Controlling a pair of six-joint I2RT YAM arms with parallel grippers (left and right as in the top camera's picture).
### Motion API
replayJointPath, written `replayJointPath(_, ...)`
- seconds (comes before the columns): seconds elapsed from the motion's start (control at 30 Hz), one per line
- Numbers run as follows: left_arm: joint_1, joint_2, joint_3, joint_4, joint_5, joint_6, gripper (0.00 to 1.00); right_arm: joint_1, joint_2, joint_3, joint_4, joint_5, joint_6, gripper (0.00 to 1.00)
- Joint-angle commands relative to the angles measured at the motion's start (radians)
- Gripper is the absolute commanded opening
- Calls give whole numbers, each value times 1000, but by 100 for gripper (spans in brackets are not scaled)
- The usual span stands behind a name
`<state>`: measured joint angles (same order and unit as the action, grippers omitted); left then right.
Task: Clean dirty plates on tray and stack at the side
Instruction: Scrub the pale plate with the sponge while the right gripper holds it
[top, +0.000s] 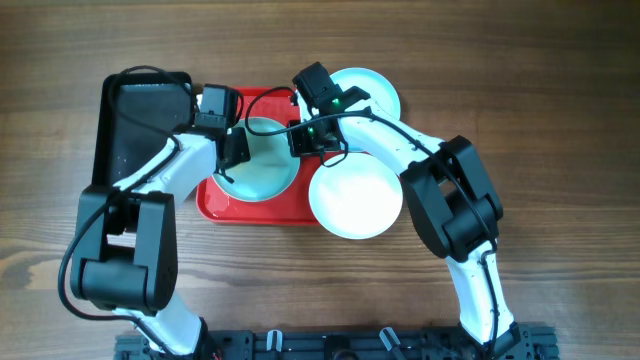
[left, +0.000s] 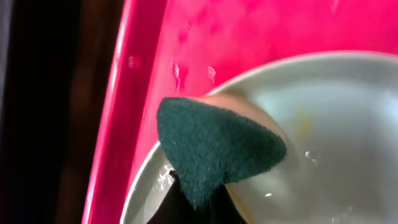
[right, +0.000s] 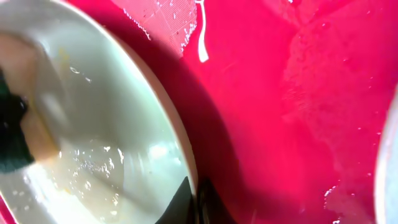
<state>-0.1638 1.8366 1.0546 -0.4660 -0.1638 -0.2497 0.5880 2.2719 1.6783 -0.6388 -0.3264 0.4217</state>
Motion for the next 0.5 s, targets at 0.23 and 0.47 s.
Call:
replayJointPath(0.23,-5,16,-23,-234,639,220,4,-3,25,8,-9,2,-2,4)
replayJointPath(0.47,-5,16,-23,-137,627,188,4,-3,25,8,-10,-16,-2,4)
